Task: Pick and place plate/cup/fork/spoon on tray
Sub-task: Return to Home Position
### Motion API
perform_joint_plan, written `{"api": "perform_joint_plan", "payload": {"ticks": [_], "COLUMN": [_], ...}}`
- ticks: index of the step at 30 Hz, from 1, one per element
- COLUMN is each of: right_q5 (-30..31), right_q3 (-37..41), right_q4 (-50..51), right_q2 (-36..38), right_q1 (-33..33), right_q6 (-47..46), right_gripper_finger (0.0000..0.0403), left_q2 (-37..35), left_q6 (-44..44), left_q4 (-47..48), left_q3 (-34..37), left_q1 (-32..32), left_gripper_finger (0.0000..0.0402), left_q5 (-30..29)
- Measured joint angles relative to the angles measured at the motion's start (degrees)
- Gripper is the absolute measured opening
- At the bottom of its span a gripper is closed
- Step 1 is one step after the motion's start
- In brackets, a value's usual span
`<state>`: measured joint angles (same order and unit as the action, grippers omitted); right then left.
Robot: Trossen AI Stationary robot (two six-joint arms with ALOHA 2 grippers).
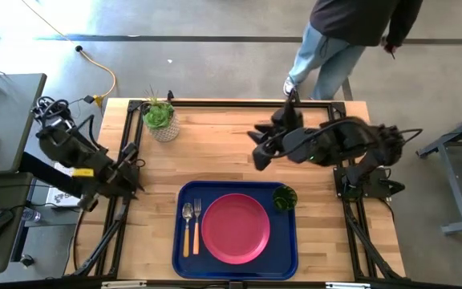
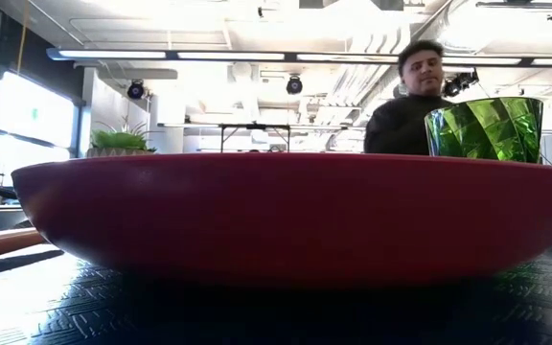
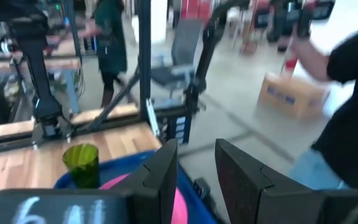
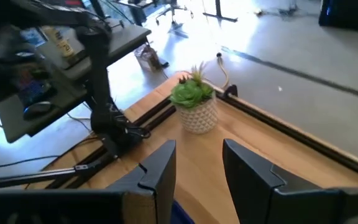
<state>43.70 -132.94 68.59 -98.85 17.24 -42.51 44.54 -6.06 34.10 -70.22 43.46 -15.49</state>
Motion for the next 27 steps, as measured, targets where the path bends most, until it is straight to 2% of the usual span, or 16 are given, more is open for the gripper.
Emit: {"api": "perform_joint_plan", "payload": {"ticks": [6, 12, 16, 23, 27], "right_q5": [-0.2, -0.3, 1.1, 2.3, 4.6], "right_q3": [0.0, 0.0, 0.0, 0.0, 0.0], "right_q4": [-3.5, -3.6, -3.7, -3.7, -3.4], "right_q2": [-2.1, -2.3, -2.3, -2.3, -2.3], "right_q1": [0.2, 0.1, 0.1, 0.0, 0.0], "right_q6": [3.5, -3.2, -3.6, -3.6, -3.6], "right_gripper_finger": [0.0124, 0.0124, 0.0124, 0.0124, 0.0124], "left_q2": [-15.2, -26.4, -32.2, -40.0, -44.5], "left_q6": [-0.8, -0.8, -0.3, 3.7, 3.8], "left_q4": [-16.5, -24.4, -29.0, -31.0, -30.9], "left_q3": [21.2, 37.7, 45.8, 55.2, 59.8], "left_q1": [0.0, 0.0, 0.0, 0.0, -0.3], "left_gripper_finger": [0.0097, 0.0097, 0.0097, 0.0097, 0.0097], "left_q5": [0.0, -0.1, -1.3, -13.0, -15.1]}}
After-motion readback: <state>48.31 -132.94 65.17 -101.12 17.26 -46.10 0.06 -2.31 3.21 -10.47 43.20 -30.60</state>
